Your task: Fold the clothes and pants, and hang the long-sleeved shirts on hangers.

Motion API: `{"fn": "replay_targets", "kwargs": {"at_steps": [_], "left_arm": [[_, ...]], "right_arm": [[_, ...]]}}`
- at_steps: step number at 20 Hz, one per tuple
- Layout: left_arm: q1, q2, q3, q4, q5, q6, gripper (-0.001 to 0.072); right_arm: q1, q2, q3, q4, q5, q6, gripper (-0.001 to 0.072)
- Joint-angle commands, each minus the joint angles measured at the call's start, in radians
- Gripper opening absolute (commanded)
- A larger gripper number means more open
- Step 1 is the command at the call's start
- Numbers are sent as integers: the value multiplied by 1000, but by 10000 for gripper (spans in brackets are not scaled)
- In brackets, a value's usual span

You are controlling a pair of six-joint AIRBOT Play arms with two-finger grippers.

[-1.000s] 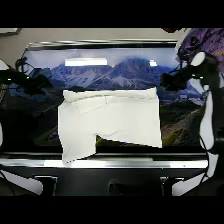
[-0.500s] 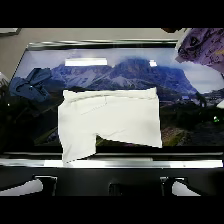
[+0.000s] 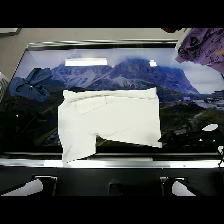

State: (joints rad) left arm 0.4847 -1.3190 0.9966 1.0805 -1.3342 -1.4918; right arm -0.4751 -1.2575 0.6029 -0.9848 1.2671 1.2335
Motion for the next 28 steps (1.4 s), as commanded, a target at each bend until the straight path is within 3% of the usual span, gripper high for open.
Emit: {"fn": "replay_targets", "kwargs": {"at_steps": [1,5,8,11,12,19,28], "left_arm": [[-4,3,-9,0,27,1,652],[-5,3,-9,0,24,0,653],[-11,3,-9,0,11,1,652],[-11,4,-18,-7,3,2,644],[-9,7,-31,-25,13,33,644],[83,-4,-197,-270,142,316,644],[36,-53,-291,-296,139,359,644]], "right_arm": [[-1,-26,-19,39,-19,-7,495],[-1,-63,-32,60,-6,-15,475],[-1,-75,-42,75,-16,-16,323],[-1,-75,-41,77,-41,-18,52],[-1,-74,-41,78,-48,-19,29],[-1,-74,-41,81,-39,-43,28],[-1,-74,-41,84,-40,-43,28]]}}
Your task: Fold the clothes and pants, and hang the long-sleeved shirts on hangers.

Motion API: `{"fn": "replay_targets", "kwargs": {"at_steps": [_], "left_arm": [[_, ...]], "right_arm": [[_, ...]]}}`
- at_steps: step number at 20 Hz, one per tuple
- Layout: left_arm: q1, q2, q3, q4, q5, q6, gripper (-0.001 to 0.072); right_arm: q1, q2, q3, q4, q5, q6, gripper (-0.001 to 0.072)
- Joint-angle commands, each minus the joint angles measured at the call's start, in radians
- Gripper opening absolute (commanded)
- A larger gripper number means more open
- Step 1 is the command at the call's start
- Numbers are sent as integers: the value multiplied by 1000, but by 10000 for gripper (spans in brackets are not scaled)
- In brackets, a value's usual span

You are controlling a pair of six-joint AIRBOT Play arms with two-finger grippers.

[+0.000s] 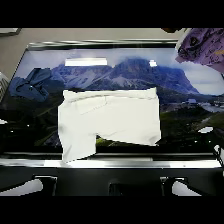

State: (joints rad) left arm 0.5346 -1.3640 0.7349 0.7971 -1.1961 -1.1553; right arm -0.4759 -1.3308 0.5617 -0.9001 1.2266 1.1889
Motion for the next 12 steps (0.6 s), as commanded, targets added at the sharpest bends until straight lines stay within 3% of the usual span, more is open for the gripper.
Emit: {"fn": "replay_targets", "kwargs": {"at_steps": [1,7,9,10,11,12], "left_arm": [[-25,-11,-30,-13,1,23,644],[-111,-59,-31,-13,41,2,619],[-136,-73,-30,-13,61,-2,472],[-146,-78,-30,-13,68,-7,334],[-153,-80,-30,-13,69,-7,144],[-158,-80,-29,-17,68,-6,17]], "right_arm": [[0,-1,0,0,1,1,28],[0,8,0,3,1,2,28],[0,32,0,2,-4,1,27],[0,46,0,3,-6,1,27],[0,61,0,3,-6,1,27],[0,79,0,3,-4,0,27]]}}
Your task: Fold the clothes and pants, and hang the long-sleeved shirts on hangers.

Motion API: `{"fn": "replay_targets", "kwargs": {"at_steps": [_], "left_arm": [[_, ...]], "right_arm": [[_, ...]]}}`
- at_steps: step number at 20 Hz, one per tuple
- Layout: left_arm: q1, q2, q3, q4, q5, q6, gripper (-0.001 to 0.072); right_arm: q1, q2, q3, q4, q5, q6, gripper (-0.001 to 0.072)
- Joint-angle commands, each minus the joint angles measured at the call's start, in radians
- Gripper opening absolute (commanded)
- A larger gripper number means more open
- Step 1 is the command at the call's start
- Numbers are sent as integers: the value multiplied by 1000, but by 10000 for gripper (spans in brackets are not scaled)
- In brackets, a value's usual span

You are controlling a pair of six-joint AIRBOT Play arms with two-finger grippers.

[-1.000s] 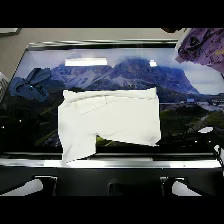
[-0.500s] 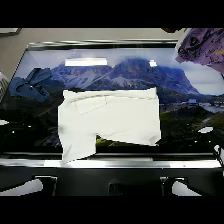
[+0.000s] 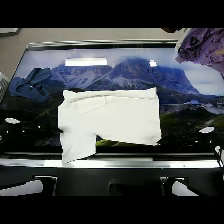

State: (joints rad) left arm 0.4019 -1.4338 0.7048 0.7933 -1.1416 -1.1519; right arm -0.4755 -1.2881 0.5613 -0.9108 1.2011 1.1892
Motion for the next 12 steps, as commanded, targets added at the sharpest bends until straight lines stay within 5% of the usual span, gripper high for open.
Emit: {"fn": "replay_targets", "kwargs": {"at_steps": [1,5,12], "left_arm": [[-27,-10,1,-35,12,-9,15],[-57,12,57,-80,5,-14,12],[-176,67,594,-74,5,-142,10]], "right_arm": [[-1,56,0,20,24,-5,27],[86,98,101,80,43,-61,26],[362,80,863,-319,-122,230,26]]}}
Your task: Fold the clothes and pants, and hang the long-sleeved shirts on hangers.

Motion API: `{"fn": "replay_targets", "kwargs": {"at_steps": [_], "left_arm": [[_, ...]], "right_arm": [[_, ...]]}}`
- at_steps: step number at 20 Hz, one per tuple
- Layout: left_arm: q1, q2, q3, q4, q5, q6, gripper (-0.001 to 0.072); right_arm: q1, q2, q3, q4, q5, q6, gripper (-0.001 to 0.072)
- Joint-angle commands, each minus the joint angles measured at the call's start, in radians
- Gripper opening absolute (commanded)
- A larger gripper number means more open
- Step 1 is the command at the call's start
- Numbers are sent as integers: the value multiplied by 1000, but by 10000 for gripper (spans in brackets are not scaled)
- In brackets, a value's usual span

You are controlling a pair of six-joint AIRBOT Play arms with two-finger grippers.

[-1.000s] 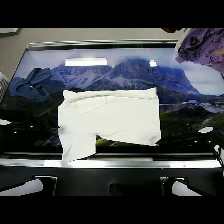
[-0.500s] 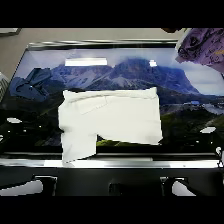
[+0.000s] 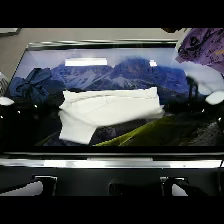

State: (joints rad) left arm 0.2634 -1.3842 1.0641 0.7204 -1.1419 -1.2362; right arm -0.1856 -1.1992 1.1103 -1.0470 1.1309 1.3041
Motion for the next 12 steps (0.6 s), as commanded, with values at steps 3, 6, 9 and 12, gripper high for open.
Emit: {"fn": "replay_targets", "kwargs": {"at_steps": [3,6,9,12], "left_arm": [[-55,42,609,75,6,-135,10],[-59,105,942,230,5,-243,10],[-59,249,1039,343,14,-321,10],[-59,451,964,471,3,-372,11]], "right_arm": [[70,-17,671,-238,2,150,27],[70,-5,990,-282,103,180,26],[70,138,1042,-281,65,218,26],[70,279,1042,-309,74,260,26]]}}
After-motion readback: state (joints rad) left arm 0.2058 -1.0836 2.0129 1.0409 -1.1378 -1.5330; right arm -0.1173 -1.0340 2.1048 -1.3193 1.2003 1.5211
